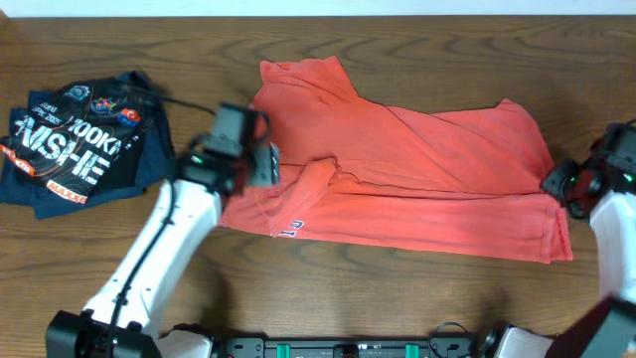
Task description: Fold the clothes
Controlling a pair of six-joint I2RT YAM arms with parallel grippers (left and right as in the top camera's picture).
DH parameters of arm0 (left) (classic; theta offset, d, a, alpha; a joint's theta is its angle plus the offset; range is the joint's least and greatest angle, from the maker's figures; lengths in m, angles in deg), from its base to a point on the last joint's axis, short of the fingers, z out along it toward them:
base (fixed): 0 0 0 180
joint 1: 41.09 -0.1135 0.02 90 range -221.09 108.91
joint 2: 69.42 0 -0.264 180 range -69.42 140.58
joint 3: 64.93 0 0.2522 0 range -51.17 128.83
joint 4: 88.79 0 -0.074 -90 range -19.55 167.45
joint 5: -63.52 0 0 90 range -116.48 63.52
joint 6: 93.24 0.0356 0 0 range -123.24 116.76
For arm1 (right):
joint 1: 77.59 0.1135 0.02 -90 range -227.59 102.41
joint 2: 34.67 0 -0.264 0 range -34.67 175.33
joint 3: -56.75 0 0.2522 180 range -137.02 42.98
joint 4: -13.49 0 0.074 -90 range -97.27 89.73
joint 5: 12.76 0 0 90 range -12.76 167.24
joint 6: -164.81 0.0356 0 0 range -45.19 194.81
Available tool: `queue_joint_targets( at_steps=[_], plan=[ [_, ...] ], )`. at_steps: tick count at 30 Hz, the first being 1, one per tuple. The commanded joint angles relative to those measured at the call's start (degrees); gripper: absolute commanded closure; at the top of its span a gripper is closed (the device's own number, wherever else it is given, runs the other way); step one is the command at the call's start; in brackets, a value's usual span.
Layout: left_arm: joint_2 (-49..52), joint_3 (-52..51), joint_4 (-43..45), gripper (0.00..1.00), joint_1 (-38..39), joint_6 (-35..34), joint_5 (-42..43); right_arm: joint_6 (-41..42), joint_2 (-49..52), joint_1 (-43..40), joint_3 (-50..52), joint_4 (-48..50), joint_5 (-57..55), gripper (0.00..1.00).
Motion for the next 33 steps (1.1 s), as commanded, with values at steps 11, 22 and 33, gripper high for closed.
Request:
queue_joint_targets(
  at_steps=[11,22,33],
  plan=[
    [29.7,29.9,1.8,0.16,-9.4,11.3,17.3,-7.1,-6.0,4.1,-1.1,-3.5,12.2,0.39],
    [45.9,36.9,11.4,0.16,-9.8,13.8,15.4,-7.7,-6.0,4.5,-1.0,-6.3,12.2,0.38],
    [51.2,36.7,15.2,0.18,-9.5,13.7,13.9,-7.6,-6.0,4.5,-1.0,-7.2,12.2,0.38]
  ],
)
